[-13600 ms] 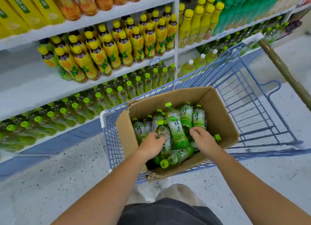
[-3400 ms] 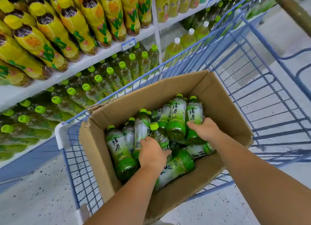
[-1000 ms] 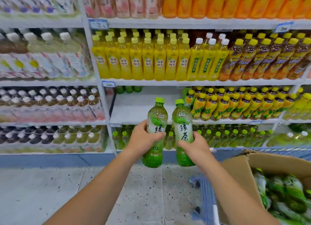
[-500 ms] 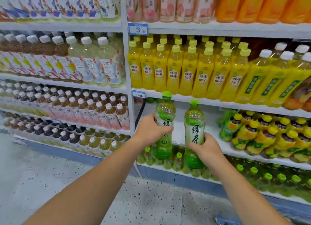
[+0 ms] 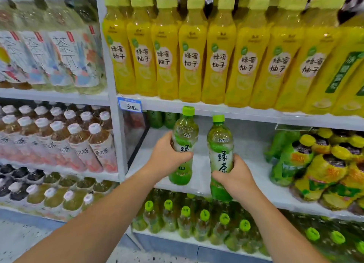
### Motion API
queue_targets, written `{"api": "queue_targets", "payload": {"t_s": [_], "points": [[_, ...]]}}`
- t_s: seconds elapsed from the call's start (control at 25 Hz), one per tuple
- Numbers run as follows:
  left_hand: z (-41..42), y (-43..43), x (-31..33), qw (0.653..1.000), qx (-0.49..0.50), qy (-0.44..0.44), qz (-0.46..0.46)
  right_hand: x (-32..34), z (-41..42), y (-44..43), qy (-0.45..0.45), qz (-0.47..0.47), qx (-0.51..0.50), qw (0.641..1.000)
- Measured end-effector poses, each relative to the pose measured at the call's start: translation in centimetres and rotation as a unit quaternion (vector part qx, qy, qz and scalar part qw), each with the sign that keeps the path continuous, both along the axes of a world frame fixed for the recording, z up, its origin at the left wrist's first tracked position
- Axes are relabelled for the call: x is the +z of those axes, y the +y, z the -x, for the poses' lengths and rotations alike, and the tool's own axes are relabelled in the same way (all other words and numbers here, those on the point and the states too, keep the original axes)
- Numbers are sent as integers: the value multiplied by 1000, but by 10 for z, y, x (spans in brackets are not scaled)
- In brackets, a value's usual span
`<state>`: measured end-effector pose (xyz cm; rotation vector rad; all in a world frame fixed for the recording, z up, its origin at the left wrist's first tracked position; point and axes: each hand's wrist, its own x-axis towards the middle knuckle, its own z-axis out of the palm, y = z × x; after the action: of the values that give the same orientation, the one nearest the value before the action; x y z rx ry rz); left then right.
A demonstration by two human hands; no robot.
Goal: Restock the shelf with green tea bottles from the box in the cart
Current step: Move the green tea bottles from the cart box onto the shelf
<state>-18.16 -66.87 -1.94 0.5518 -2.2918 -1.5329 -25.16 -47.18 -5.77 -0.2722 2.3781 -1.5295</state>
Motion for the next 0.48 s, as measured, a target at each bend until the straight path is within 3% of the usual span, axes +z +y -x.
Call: {"api": "queue_targets", "payload": {"t_s": [0.28,0.48], "points": [[61,-7,-94,994,-12,104,28,-84,56,-20,122,54,-36,990],[84,-13,-122,980,-22,199,-1,-109,79,-24,169,107,-33,979]]}}
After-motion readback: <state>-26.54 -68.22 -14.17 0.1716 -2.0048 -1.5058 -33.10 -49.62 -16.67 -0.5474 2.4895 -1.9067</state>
